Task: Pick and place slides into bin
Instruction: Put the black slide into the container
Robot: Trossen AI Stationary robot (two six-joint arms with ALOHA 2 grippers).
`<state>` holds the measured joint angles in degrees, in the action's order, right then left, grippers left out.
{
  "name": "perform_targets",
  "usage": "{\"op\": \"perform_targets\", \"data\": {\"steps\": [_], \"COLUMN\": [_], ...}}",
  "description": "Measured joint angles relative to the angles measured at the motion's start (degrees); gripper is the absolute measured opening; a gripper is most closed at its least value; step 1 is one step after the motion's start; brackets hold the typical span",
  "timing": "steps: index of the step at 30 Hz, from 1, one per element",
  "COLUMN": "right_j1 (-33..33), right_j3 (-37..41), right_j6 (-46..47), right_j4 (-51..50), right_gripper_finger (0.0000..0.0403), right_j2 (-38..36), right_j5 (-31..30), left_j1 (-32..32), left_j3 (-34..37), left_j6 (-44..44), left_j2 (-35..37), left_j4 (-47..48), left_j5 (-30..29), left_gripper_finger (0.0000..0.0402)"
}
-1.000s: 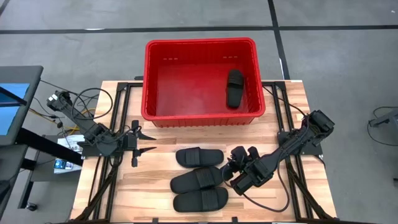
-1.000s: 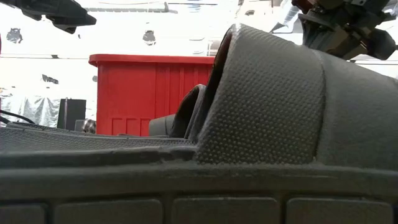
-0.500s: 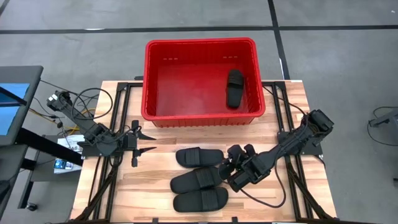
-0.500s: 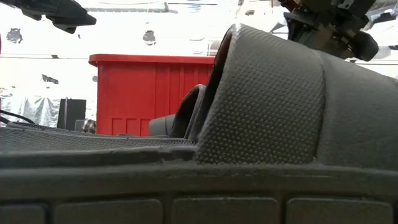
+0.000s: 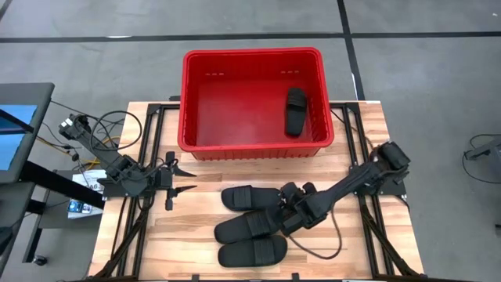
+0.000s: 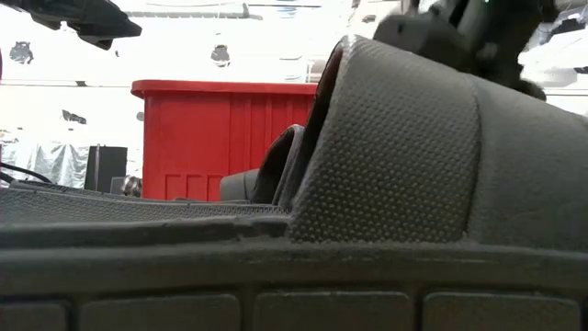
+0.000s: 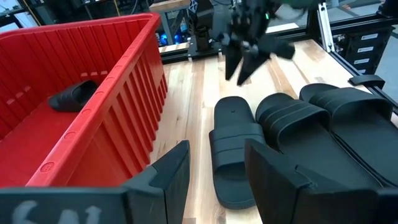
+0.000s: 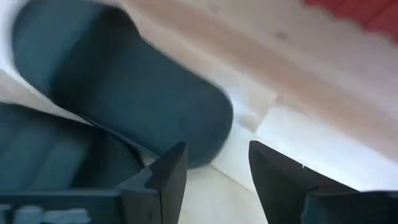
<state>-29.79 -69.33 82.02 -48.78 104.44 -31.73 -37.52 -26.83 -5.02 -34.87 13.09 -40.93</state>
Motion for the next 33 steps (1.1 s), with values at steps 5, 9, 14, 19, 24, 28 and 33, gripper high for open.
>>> {"op": "perform_targets", "data": {"steps": [5, 9, 14, 19, 24, 28, 33], "right_j1": [0.94, 1.69, 1.72, 1.28, 1.40, 2.00, 2.84], "right_j3": [0.11, 0.01, 0.08, 0.10, 0.10, 0.10, 0.10], "right_j6": [0.02, 0.02, -0.61, -1.55, -2.85, -3.19, -4.54], "right_j4": [1.26, 1.89, 1.36, 1.08, 1.30, 1.42, 1.77], "right_gripper_finger": [0.0160, 0.0162, 0.0160, 0.0155, 0.0154, 0.0154, 0.0154], "right_j2": [4.83, 6.32, 5.52, 3.64, 3.57, 3.61, 3.61], "right_j5": [2.05, 2.91, 2.98, 2.26, 2.08, 1.89, 1.84], "left_j1": [0.00, 0.00, 0.00, 0.00, 0.00, 0.00, 0.00], "left_j3": [0.00, 0.00, 0.00, 0.00, 0.00, 0.00, 0.00], "left_j6": [-0.07, -0.13, -0.33, -0.33, -0.33, -0.33, -0.35], "left_j2": [0.01, 0.02, 0.00, 0.00, 0.00, 0.00, 0.00], "left_j4": [-0.12, -0.18, -0.14, -0.14, -0.14, -0.14, -0.14], "left_j5": [0.00, 0.07, 0.09, 0.07, 0.07, 0.07, 0.07], "left_gripper_finger": [0.0144, 0.0144, 0.0144, 0.0144, 0.0144, 0.0144, 0.0144]}}
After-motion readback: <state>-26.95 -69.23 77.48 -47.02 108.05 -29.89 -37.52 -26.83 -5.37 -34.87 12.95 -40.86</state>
